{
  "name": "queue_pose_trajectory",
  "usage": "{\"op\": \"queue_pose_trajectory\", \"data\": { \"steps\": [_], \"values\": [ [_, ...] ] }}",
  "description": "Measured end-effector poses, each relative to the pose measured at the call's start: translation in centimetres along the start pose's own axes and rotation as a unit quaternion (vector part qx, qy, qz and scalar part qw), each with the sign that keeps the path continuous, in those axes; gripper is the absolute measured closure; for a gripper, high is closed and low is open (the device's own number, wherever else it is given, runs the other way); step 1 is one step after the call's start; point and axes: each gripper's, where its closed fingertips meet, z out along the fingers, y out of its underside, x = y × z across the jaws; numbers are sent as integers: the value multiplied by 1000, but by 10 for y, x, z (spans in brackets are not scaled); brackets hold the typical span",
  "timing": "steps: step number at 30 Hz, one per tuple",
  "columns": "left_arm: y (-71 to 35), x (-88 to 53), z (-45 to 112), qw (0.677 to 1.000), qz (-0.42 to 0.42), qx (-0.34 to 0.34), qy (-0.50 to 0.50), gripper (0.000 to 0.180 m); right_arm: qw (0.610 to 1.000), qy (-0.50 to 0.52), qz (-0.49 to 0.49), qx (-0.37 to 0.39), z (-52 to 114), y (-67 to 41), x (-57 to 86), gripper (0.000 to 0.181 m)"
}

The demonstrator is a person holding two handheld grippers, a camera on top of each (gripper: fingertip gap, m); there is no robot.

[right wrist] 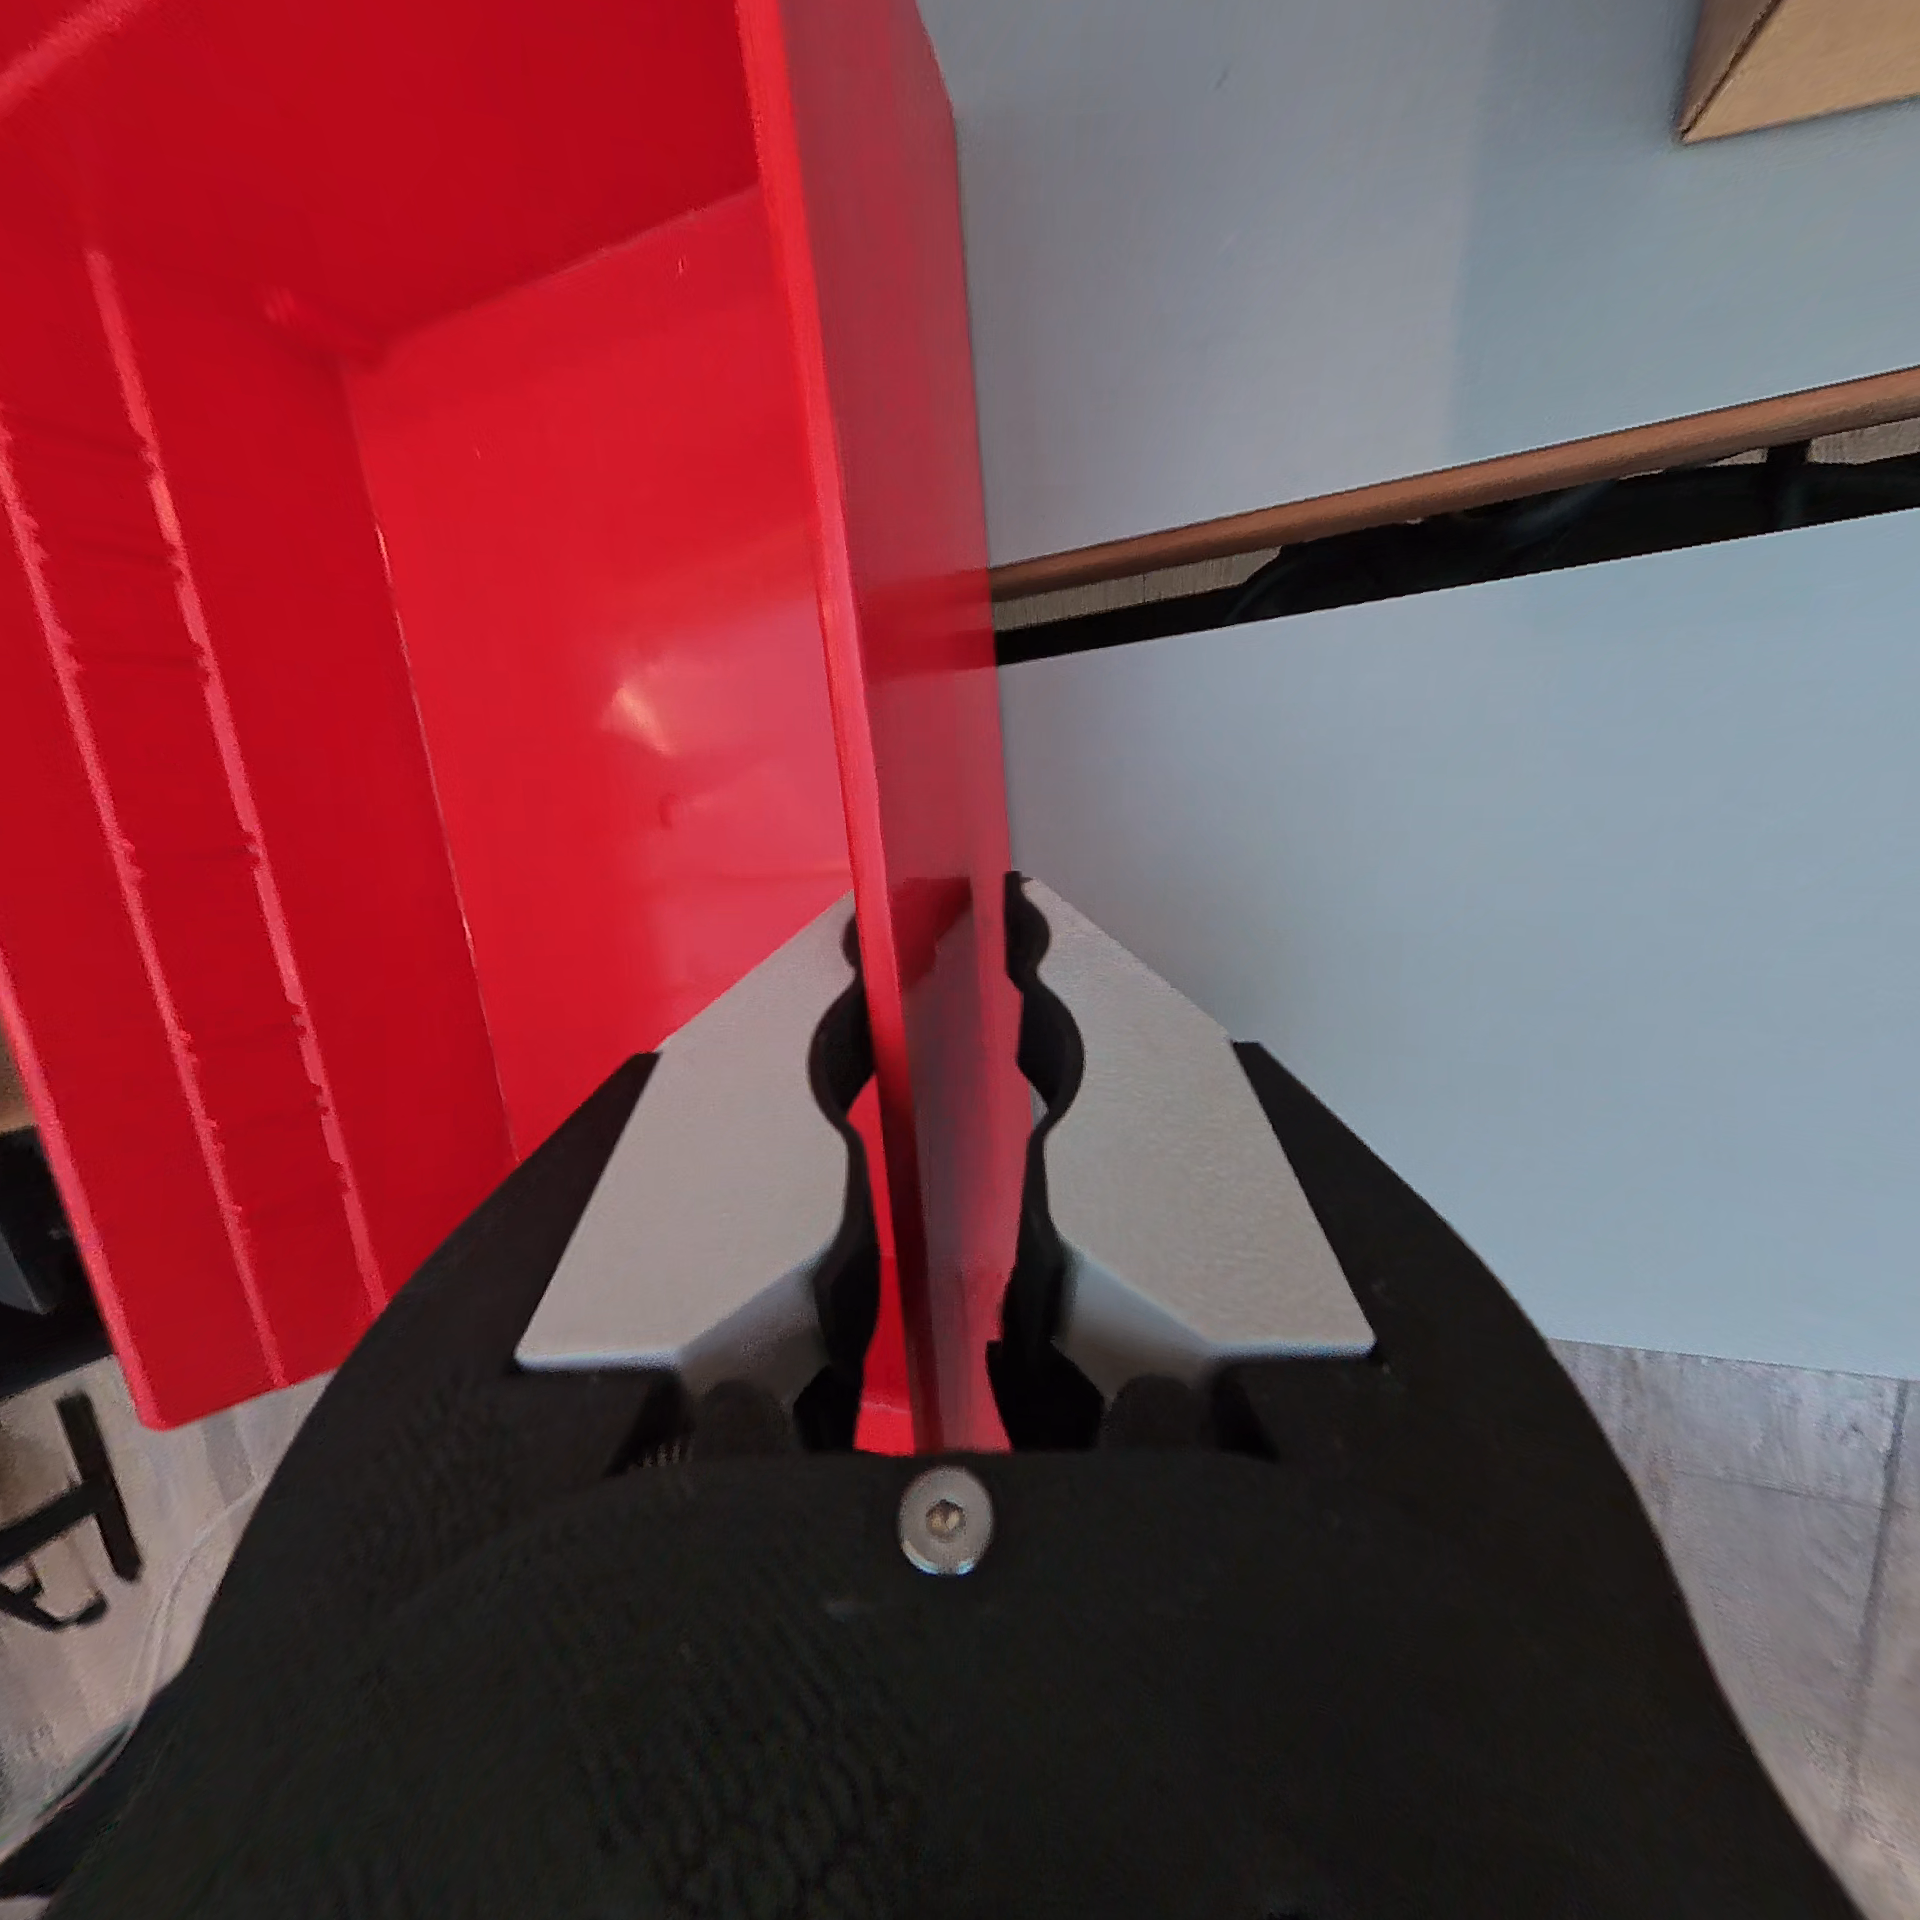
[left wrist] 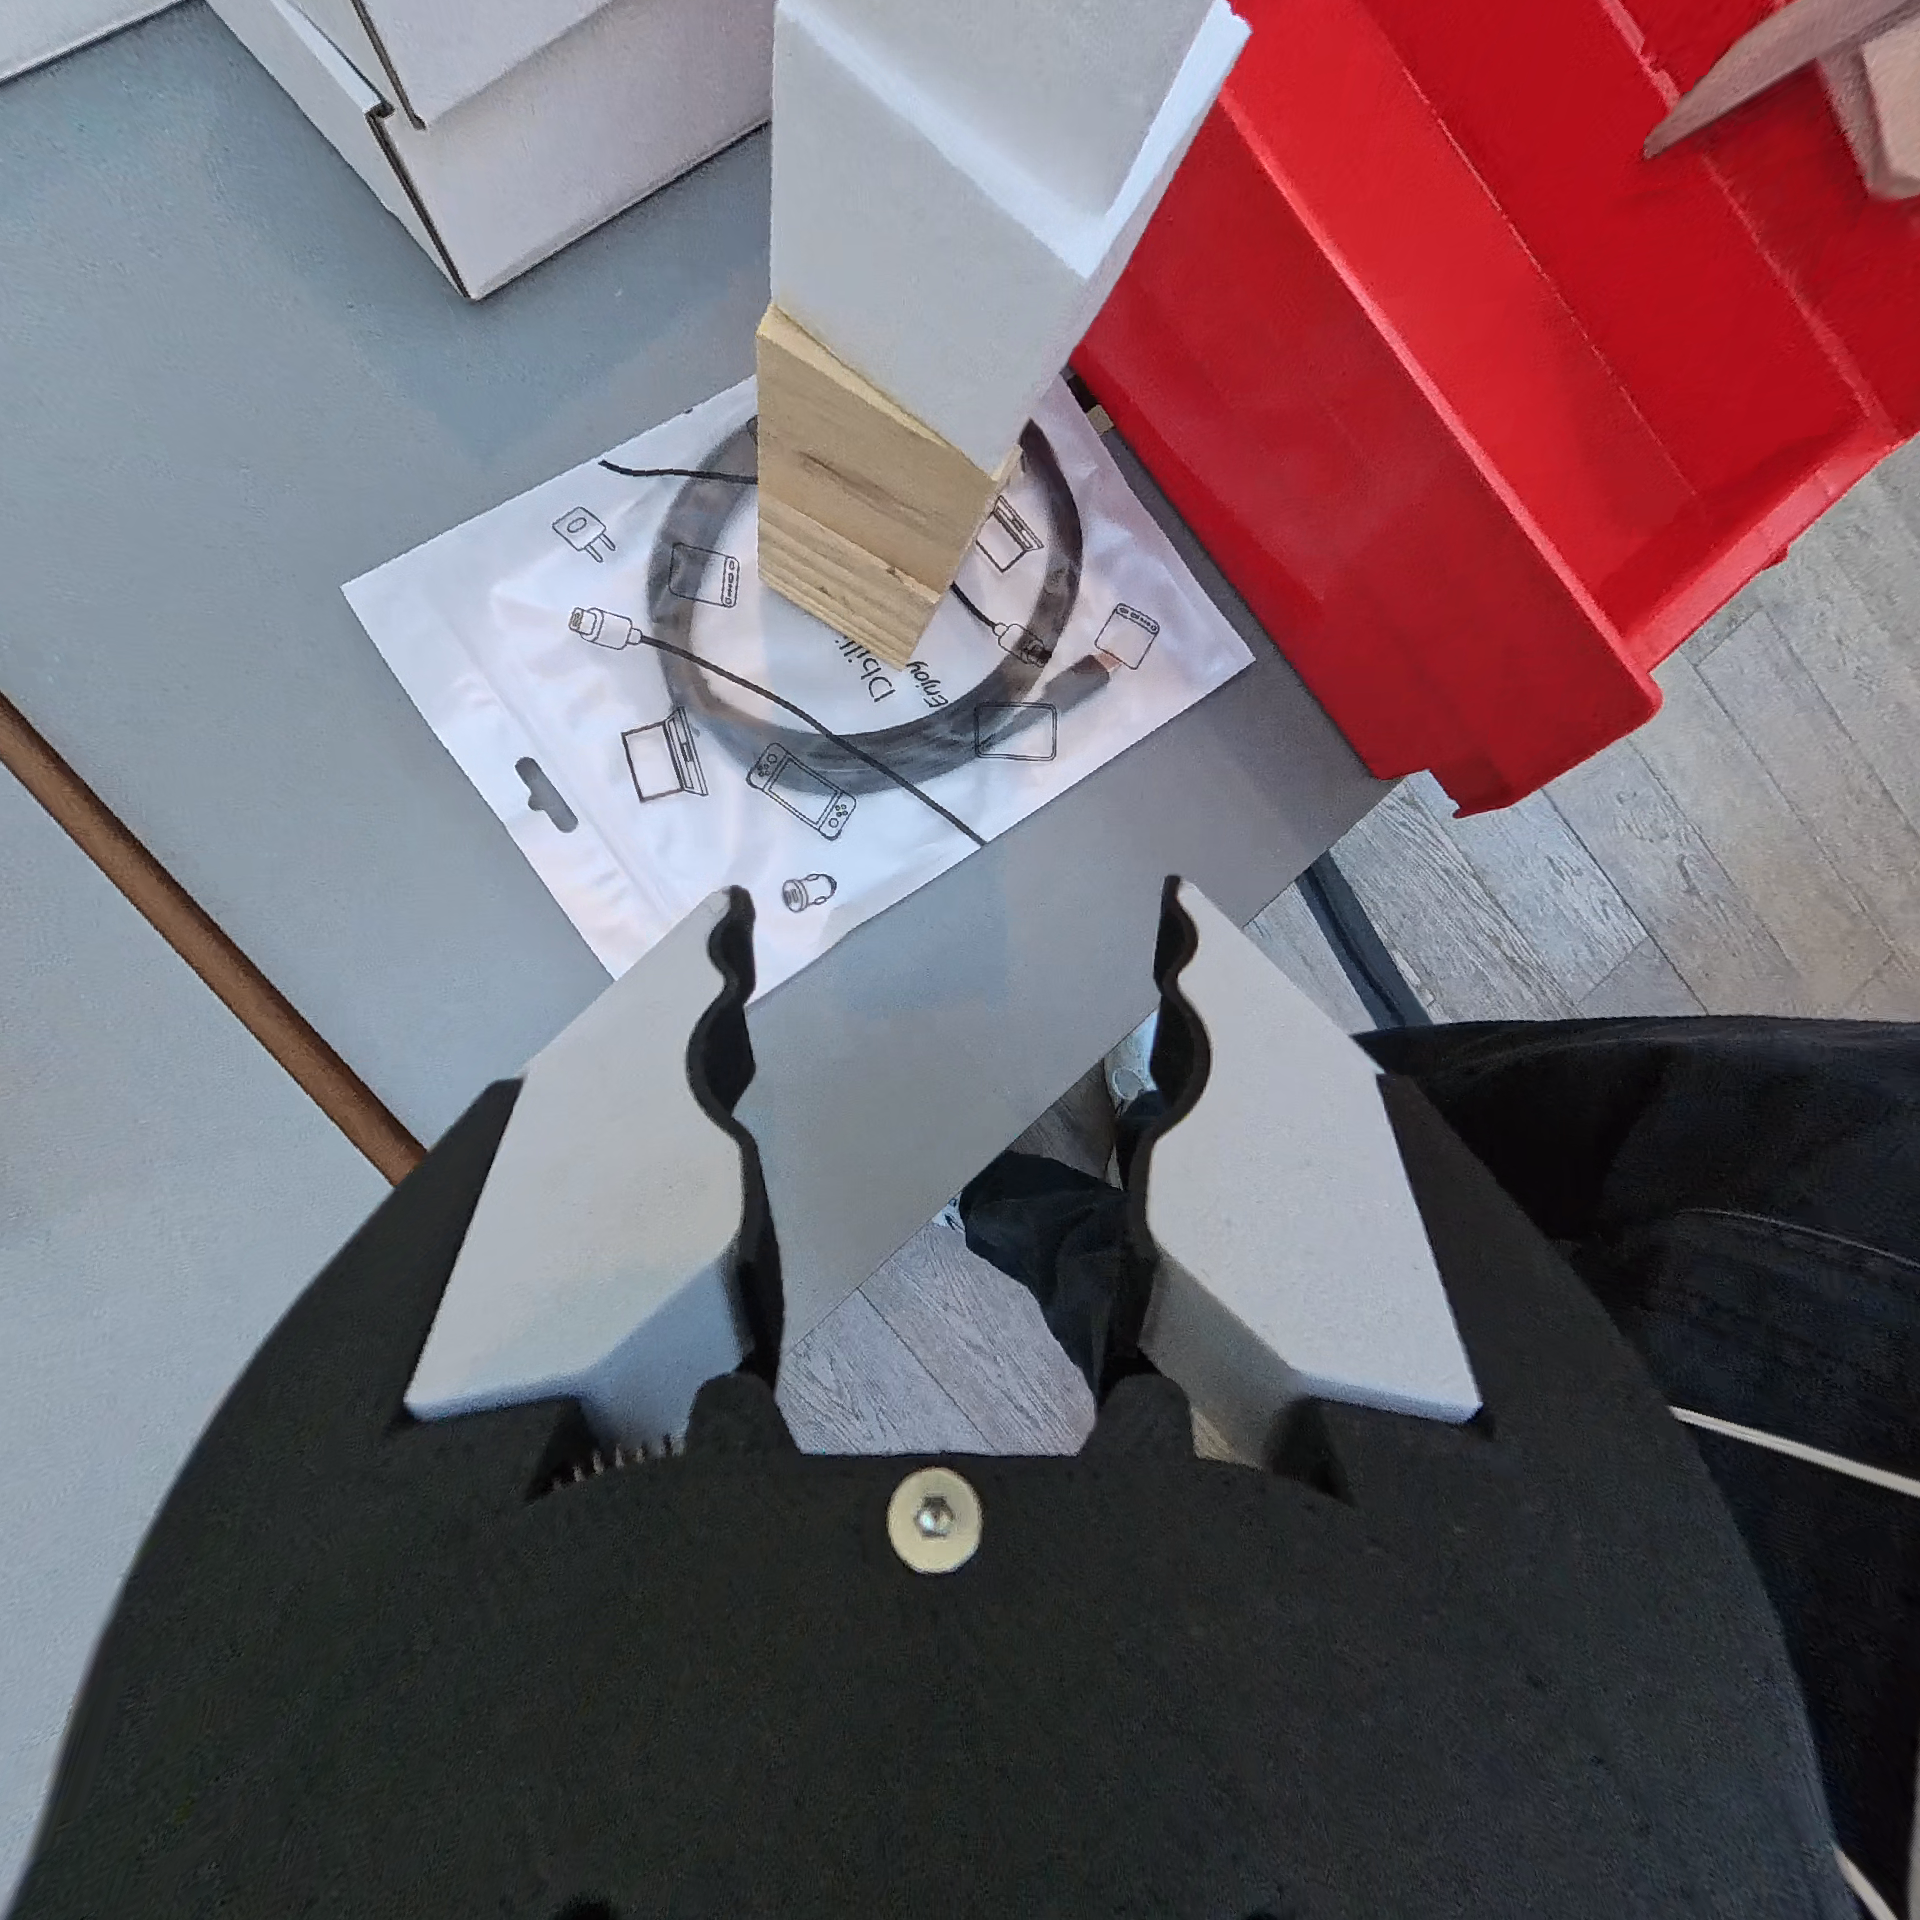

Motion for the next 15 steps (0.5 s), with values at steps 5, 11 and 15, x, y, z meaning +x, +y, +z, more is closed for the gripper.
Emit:
{"op": "queue_pose_trajectory", "data": {
  "steps": [5, 11, 15],
  "values": [
    [-9, -3, 6, 998, 36, 26, 53, 98, 988, 10, -63, 141, -49, -38, -43, 107],
    [-36, -7, 31, 986, 93, 70, 122, 80, 914, -117, -255, 293, -79, -26, -251, 82],
    [-70, -12, 35, 975, 146, 125, 111, 83, 905, -105, -293, 289, -43, -16, -307, 82]
  ]
}}
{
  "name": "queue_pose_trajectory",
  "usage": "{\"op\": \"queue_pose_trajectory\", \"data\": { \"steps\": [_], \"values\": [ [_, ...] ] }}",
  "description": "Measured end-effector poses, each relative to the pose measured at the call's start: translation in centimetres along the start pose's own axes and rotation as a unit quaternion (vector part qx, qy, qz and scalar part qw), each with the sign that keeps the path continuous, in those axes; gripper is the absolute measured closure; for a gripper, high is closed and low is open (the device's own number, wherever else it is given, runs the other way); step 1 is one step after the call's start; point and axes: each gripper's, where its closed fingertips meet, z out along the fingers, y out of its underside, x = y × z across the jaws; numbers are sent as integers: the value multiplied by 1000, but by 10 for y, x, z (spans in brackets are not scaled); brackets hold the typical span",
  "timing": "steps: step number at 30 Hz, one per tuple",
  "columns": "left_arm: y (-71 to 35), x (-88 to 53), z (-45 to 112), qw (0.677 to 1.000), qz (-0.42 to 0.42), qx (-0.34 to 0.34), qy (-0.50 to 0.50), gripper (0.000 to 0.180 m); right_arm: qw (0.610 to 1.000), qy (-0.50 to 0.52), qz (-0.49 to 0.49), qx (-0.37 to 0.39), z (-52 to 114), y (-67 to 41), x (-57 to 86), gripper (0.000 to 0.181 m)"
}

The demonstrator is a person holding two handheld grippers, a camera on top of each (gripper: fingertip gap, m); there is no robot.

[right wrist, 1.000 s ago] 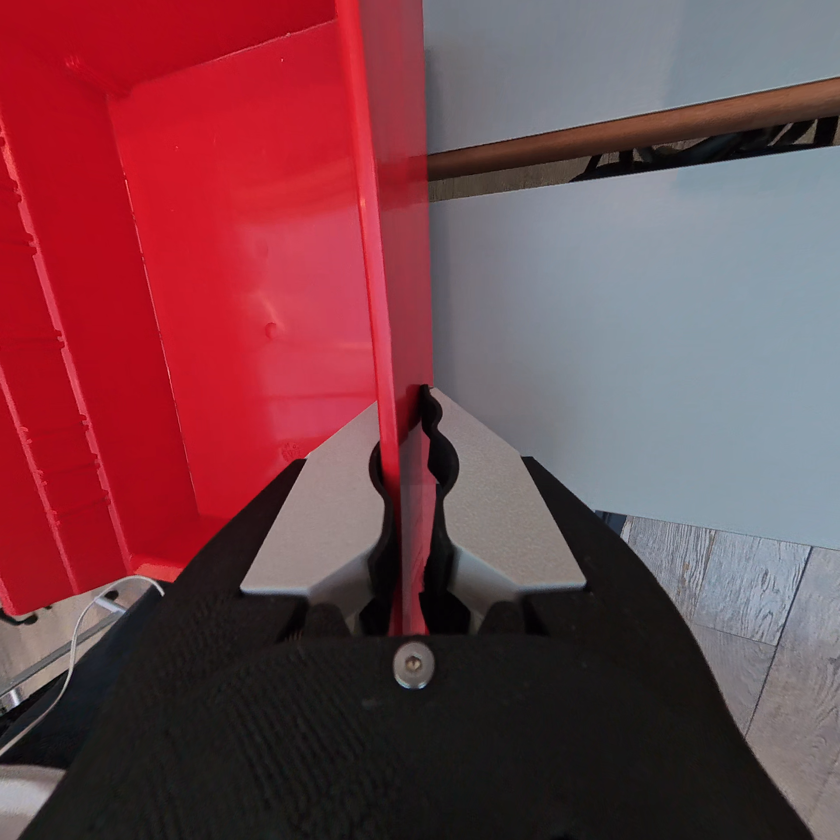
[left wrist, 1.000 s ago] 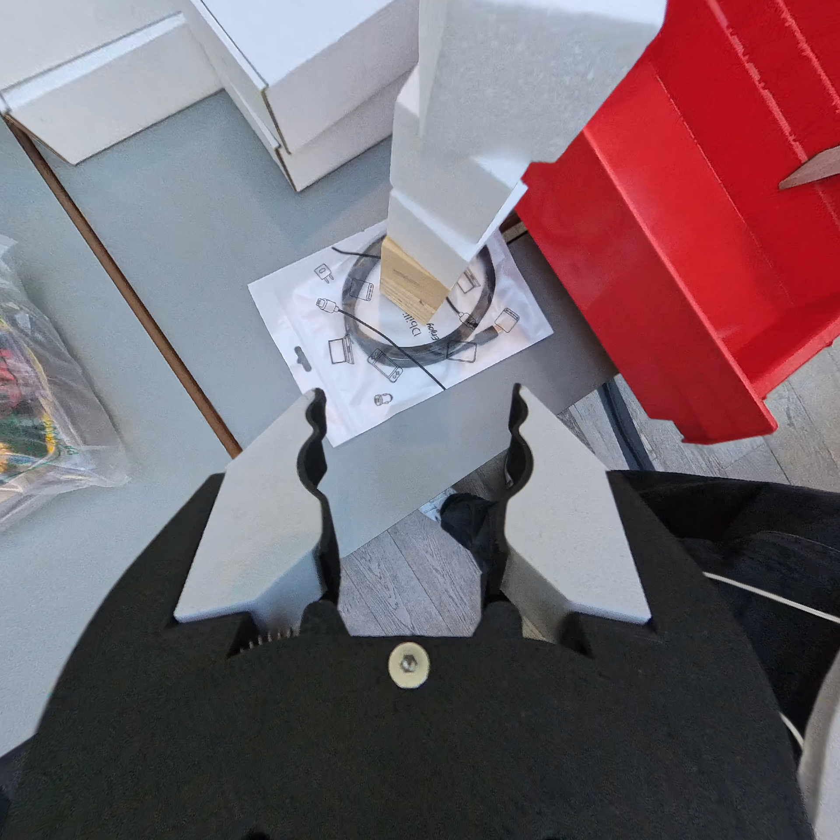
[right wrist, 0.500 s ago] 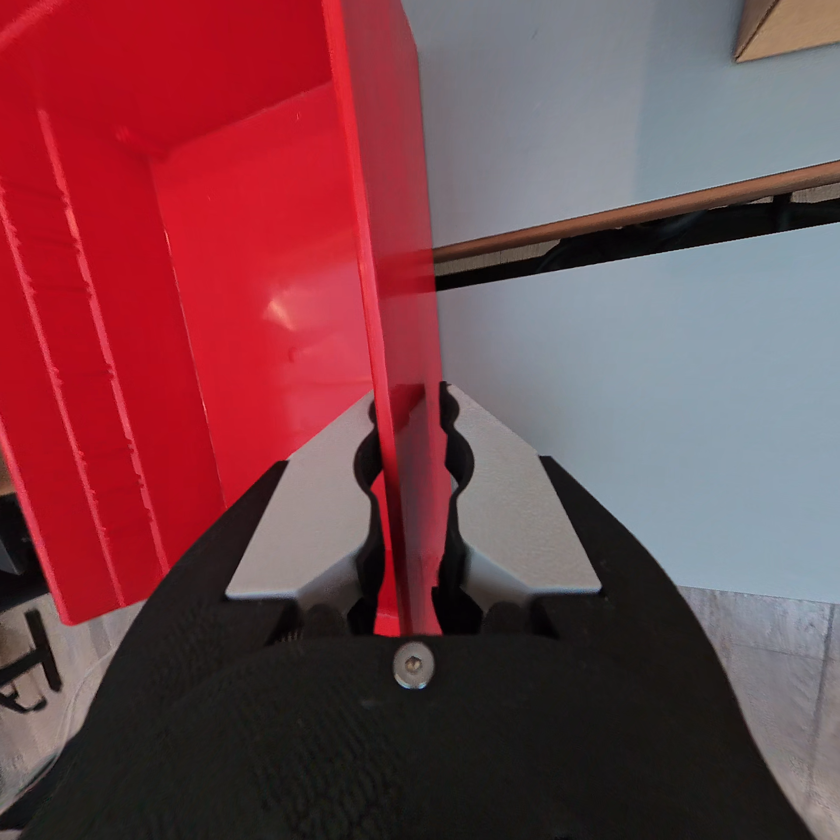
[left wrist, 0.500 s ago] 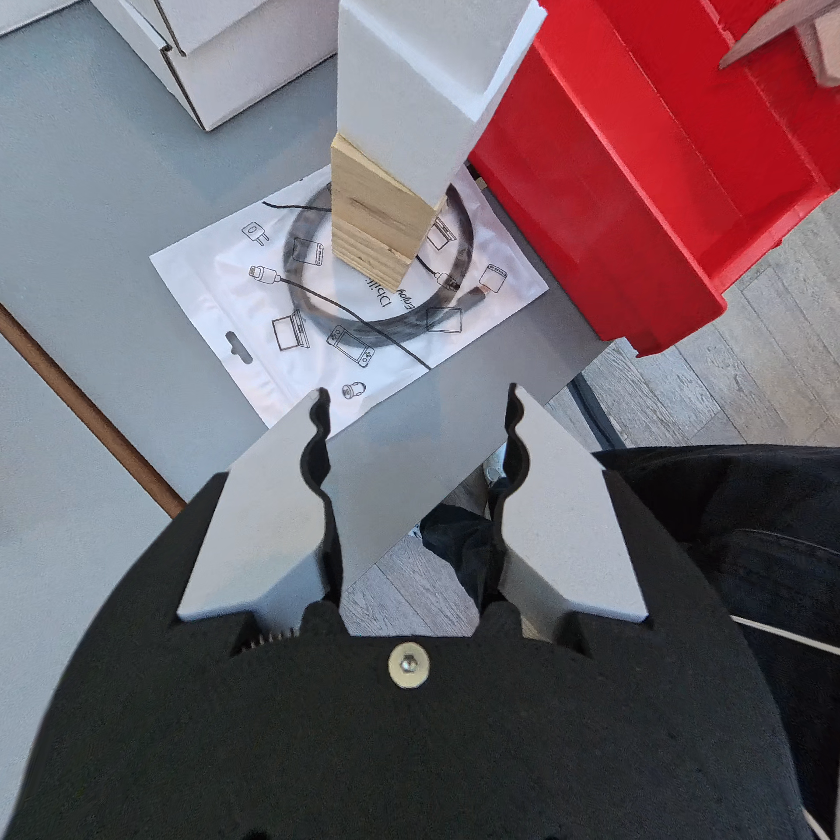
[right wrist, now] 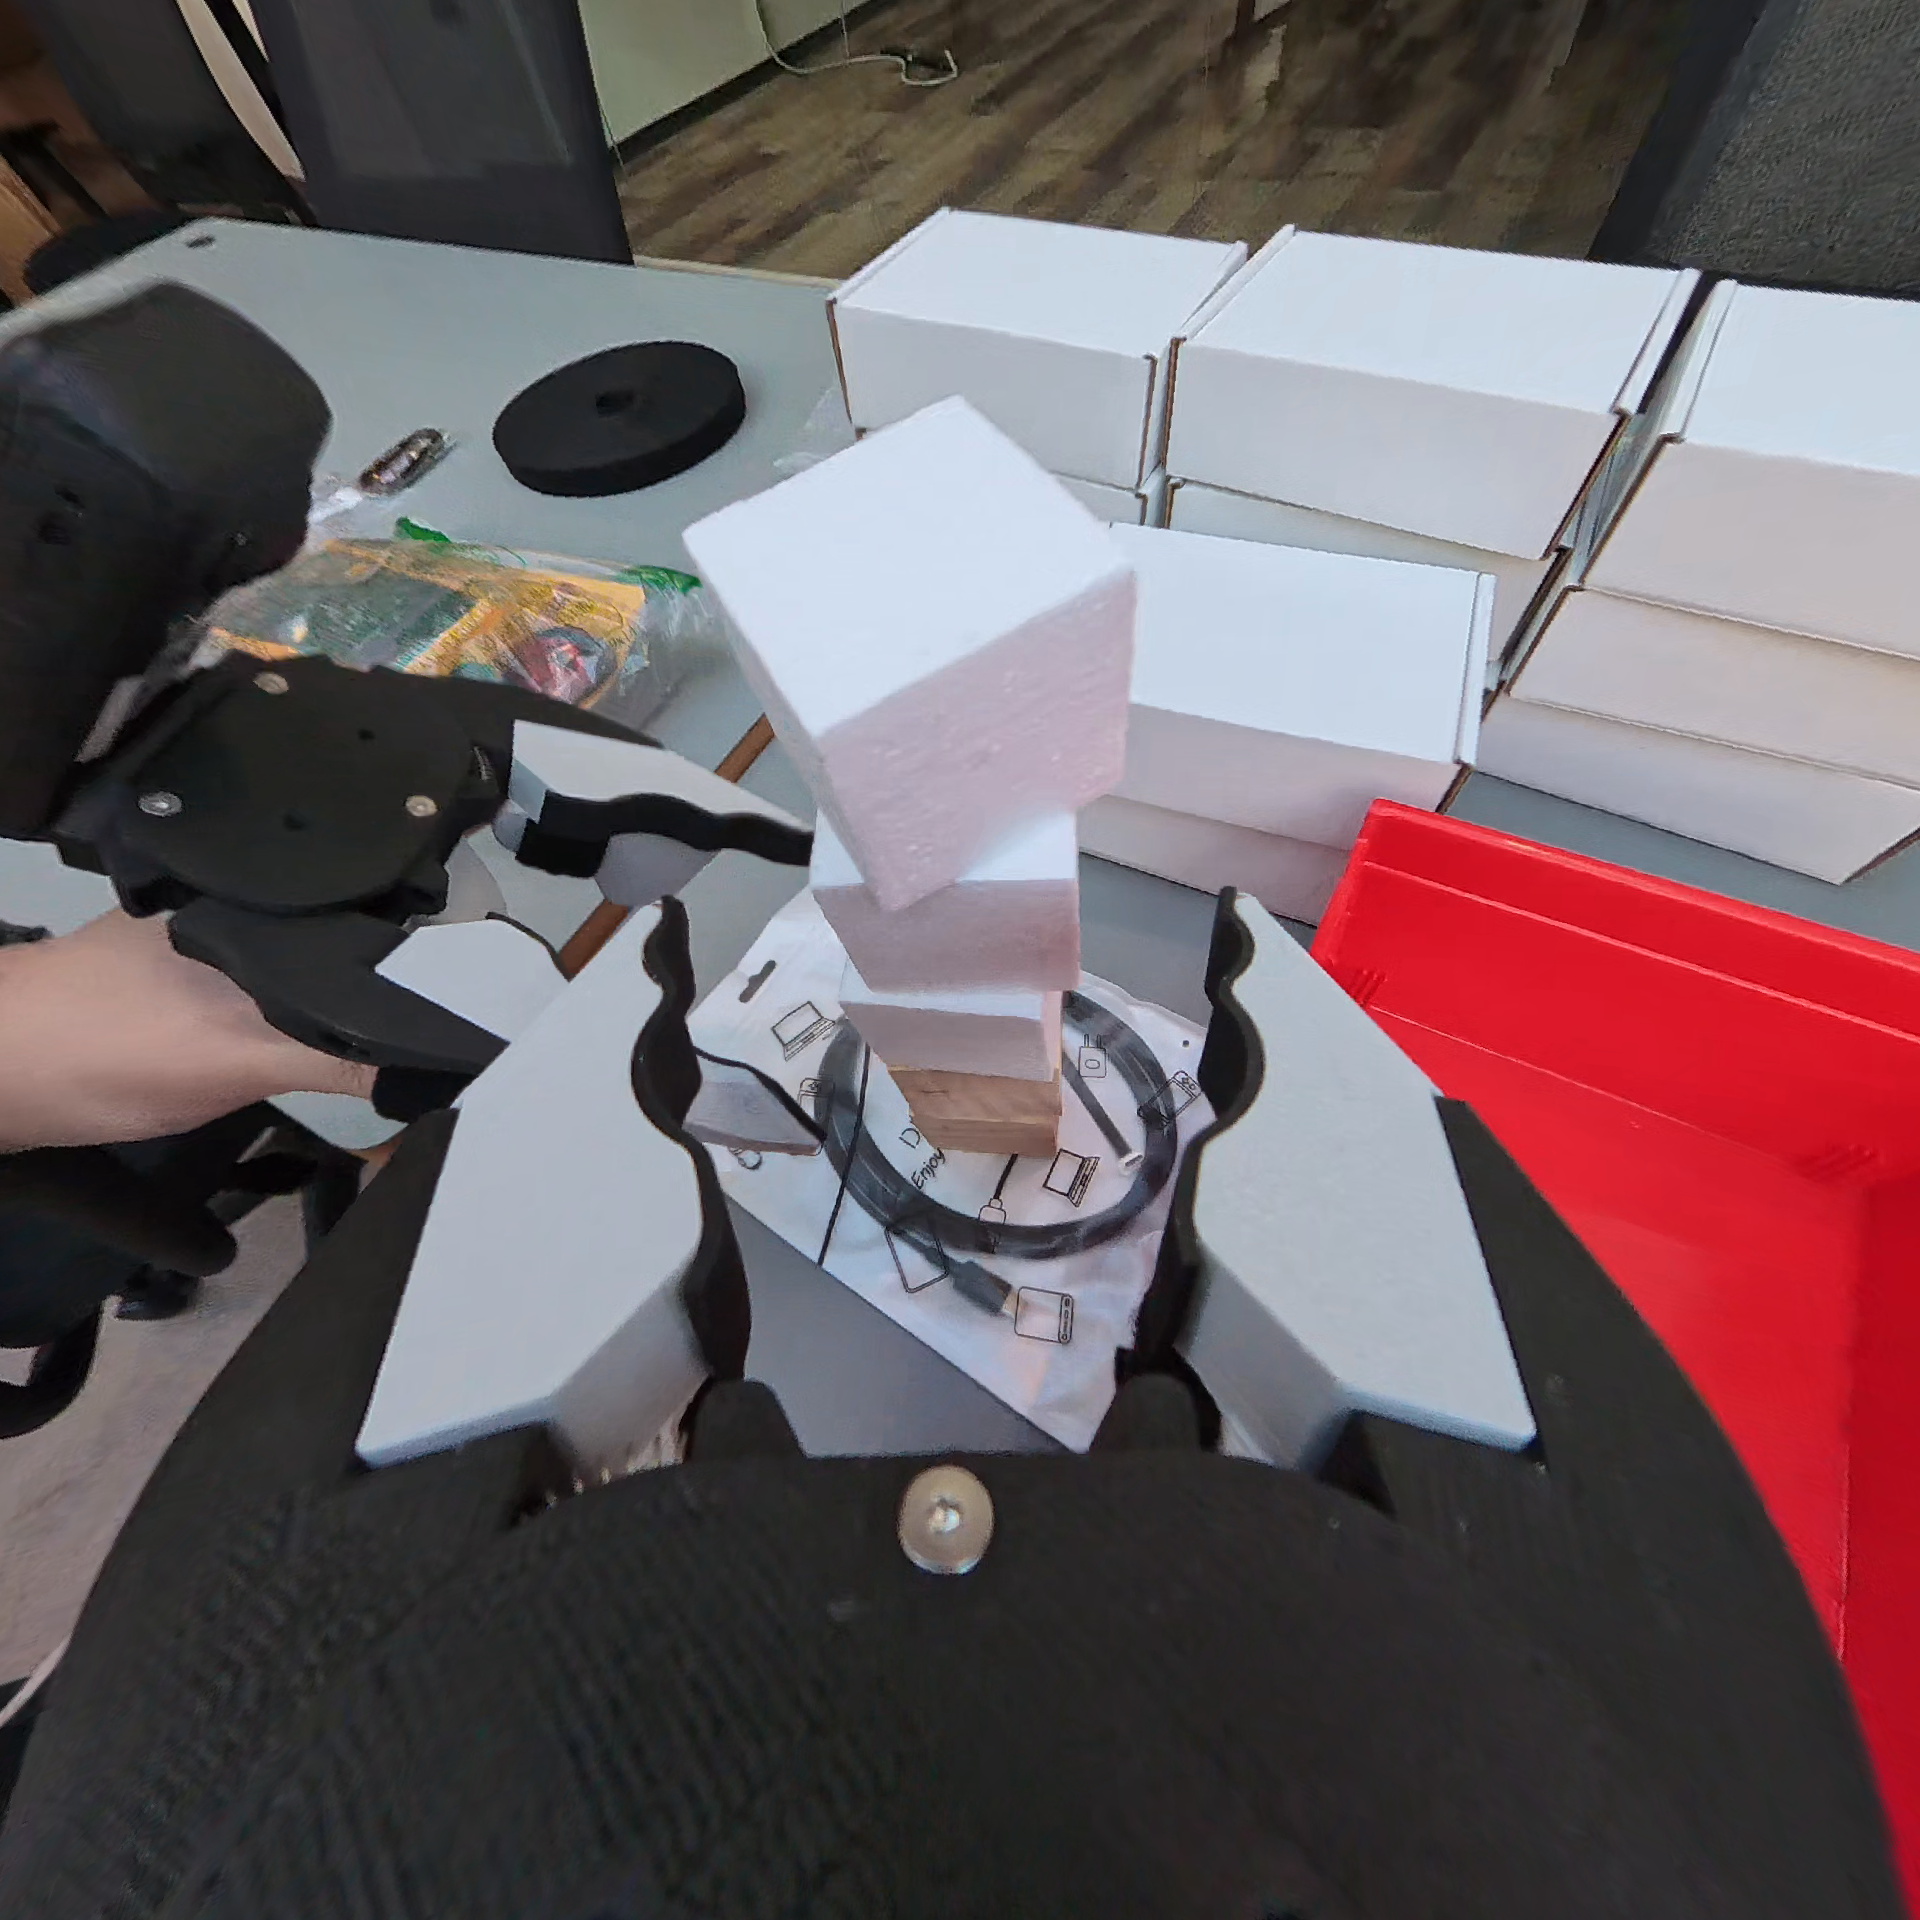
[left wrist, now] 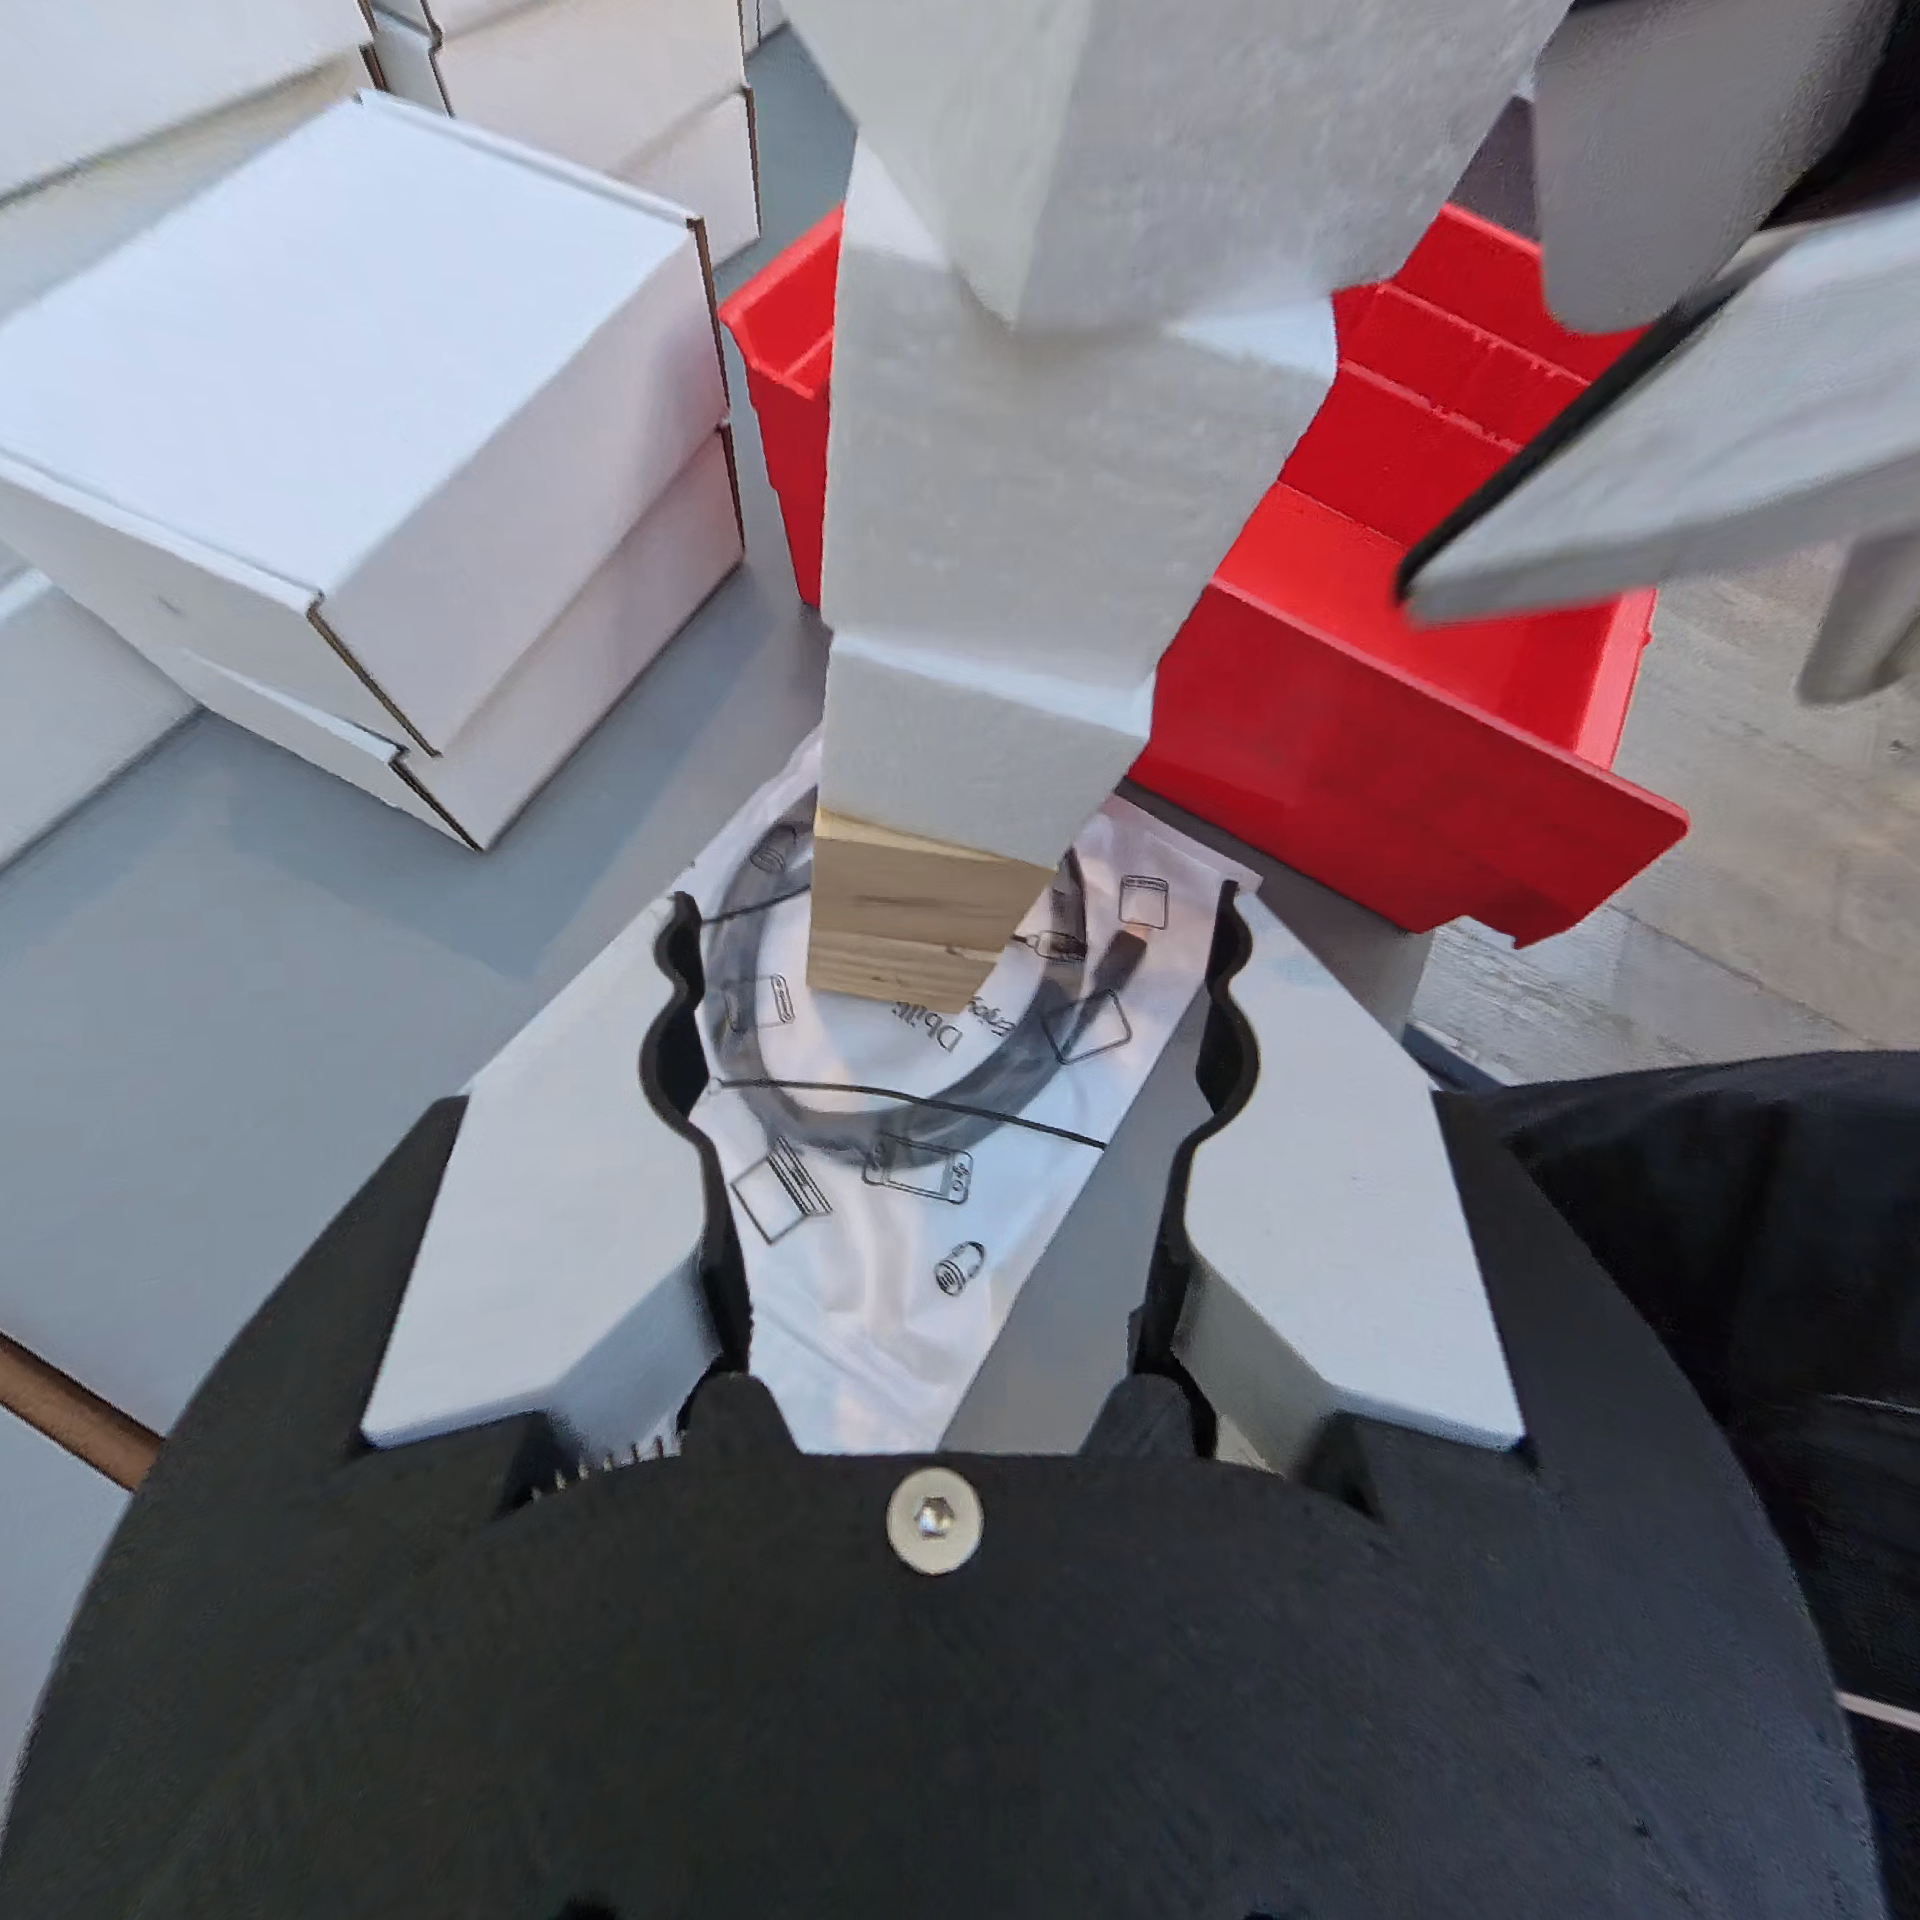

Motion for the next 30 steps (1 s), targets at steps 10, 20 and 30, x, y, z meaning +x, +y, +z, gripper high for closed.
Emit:
{"op": "queue_pose_trajectory", "data": {
  "steps": [10, 20, 30],
  "values": [
    [-26, 4, 23, 992, 121, 22, 5, 100, 998, 29, -44, -22, 20, 9, 1, 88],
    [-51, 9, 2, 993, 98, 67, 9, 92, 994, -30, -106, 7, -2, -44, -1, 124],
    [-86, 11, -3, 993, 86, 68, -32, 113, 978, 137, -90, 131, -127, -137, 134, 124]
  ]
}}
